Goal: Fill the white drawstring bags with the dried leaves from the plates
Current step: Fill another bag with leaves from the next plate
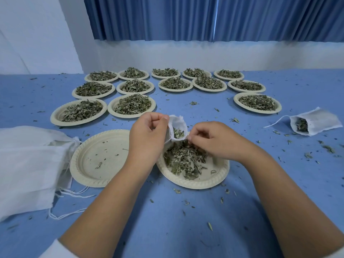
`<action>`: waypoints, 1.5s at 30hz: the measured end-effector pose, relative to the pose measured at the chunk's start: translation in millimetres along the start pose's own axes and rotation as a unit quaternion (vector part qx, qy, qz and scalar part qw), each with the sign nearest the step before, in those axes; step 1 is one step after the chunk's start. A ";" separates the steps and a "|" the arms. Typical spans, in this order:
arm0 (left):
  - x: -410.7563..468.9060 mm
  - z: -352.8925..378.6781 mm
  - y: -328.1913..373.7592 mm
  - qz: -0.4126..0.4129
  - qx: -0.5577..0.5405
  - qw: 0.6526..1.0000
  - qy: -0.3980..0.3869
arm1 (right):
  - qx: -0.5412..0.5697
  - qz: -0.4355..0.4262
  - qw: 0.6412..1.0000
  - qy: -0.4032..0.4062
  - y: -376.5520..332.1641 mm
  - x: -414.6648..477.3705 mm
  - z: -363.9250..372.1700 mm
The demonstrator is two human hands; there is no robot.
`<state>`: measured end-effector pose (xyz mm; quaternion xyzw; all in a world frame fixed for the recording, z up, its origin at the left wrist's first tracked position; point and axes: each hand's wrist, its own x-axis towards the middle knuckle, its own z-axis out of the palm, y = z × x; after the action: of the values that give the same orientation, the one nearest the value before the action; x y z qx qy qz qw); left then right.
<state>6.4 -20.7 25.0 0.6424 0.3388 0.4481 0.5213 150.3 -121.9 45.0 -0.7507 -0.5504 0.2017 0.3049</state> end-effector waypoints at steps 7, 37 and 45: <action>0.3 -1.2 2.0 0.001 -0.013 1.000 0.009 | -0.139 -0.006 0.981 -0.136 5.9 -2.7 -4.4; 6.4 -9.1 5.7 0.019 -0.030 0.998 0.044 | 0.101 -0.126 0.986 -0.032 -2.9 -8.0 -3.0; 6.5 -9.1 4.7 0.020 -0.023 0.999 0.035 | 0.210 -0.122 0.970 -0.008 -1.6 -5.1 -11.1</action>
<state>0.2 -12.6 31.6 0.6205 0.3335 0.4884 0.5150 154.7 -129.1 54.0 -0.5953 -0.5856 0.2801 0.4735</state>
